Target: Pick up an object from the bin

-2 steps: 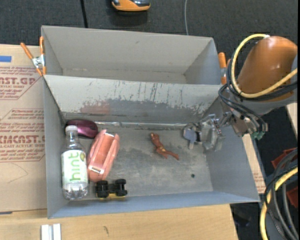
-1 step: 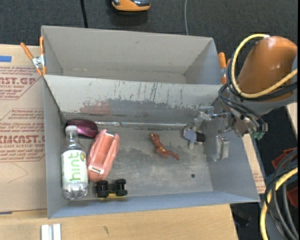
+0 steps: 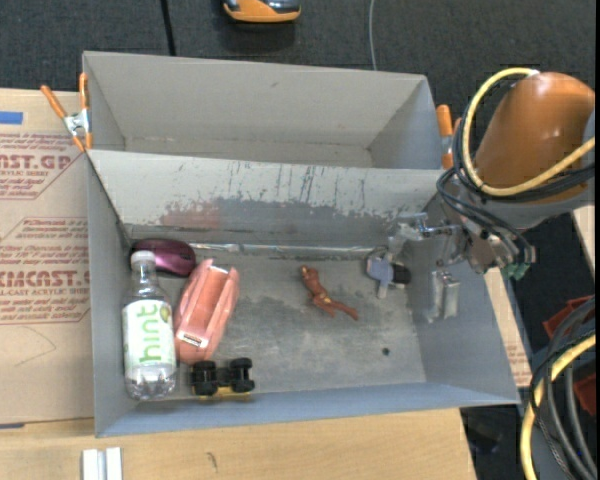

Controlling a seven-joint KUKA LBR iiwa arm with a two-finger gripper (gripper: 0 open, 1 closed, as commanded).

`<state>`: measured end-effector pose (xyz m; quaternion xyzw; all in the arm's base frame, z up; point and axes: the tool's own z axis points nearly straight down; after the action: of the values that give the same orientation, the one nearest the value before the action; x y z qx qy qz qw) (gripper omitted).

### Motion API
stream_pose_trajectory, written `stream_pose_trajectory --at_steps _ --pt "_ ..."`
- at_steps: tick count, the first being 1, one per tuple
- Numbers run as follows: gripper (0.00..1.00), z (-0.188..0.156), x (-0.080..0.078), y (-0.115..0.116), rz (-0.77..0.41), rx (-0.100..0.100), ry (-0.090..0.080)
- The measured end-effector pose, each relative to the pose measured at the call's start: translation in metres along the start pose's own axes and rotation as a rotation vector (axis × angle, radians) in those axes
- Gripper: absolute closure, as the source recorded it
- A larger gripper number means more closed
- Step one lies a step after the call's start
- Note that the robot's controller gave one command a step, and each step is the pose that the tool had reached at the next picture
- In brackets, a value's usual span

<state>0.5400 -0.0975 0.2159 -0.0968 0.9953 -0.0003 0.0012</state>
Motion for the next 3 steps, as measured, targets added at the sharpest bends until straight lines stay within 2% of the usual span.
stream_pose_trajectory --at_steps 1,2,3 --pt "0.0 0.022 -0.022 0.013 0.013 0.0 -0.002" --pt "0.0 0.05 -0.014 0.042 0.005 -0.001 -0.001" --pt "0.0 0.062 -0.037 0.043 0.045 -0.002 0.0"
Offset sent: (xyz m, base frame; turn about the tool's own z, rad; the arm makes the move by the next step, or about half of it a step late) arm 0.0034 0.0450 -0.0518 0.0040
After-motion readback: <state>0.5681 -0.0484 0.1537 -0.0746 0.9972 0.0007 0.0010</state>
